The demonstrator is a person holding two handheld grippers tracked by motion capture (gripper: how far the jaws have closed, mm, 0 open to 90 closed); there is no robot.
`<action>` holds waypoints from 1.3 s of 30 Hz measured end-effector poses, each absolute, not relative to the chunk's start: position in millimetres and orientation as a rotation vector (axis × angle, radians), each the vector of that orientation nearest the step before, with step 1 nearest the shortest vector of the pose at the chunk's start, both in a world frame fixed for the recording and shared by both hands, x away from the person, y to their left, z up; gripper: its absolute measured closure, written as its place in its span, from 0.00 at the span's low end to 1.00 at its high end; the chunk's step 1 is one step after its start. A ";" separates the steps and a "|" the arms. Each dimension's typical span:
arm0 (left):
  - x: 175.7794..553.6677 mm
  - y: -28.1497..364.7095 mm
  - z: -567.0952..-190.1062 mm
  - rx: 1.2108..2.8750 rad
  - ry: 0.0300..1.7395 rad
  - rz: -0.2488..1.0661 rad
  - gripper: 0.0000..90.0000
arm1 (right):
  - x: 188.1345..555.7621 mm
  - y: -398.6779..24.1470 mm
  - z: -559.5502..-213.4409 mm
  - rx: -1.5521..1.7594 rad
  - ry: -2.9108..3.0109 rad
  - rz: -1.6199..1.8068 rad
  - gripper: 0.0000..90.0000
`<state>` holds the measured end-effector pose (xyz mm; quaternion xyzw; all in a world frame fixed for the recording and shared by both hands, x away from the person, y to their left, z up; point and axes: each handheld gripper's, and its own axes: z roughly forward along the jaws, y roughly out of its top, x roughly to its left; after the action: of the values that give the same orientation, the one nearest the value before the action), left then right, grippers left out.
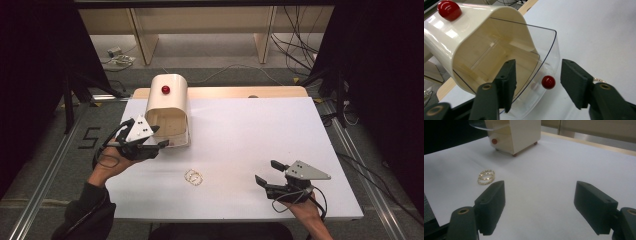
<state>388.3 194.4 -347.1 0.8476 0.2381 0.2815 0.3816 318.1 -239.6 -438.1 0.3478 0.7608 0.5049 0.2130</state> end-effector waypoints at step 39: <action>376.8 151.5 -346.0 2.101 0.619 0.549 0.30 | 318.0 -239.9 -437.9 0.965 2.113 1.404 0.29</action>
<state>376.8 151.5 -346.0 0.8412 0.2476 0.2197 0.4275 318.0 -239.9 -437.9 0.3475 0.7607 0.5055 0.2122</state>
